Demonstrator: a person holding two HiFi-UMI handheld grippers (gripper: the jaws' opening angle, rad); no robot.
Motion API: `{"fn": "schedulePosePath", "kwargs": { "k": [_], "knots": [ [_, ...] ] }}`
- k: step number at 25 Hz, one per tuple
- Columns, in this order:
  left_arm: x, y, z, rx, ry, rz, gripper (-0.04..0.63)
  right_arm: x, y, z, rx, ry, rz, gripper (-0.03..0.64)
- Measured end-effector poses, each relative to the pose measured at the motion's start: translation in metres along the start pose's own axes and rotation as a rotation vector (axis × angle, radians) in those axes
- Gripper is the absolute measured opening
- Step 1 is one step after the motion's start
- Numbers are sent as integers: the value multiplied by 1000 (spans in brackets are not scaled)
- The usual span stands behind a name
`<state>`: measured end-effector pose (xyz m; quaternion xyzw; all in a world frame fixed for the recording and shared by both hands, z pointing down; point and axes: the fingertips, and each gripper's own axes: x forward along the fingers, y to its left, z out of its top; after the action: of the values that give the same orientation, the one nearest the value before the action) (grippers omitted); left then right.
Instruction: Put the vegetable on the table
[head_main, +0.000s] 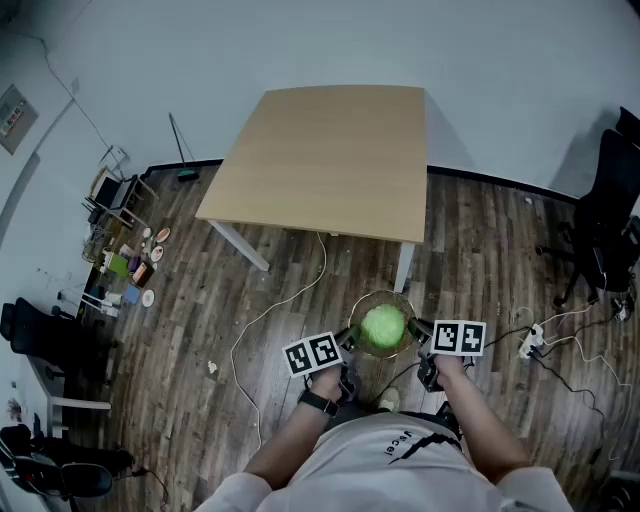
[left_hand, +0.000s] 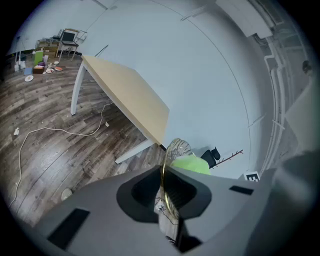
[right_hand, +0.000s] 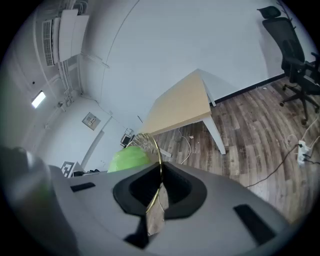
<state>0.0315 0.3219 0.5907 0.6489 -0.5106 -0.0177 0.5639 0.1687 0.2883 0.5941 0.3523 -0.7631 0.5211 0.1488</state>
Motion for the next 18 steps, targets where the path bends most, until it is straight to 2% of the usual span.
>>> {"fn": "schedulePosePath", "kwargs": {
  "k": [18],
  "knots": [
    [-1, -3, 5, 1, -28, 6, 31, 1, 3, 6, 8, -9, 40, 25]
  ]
}}
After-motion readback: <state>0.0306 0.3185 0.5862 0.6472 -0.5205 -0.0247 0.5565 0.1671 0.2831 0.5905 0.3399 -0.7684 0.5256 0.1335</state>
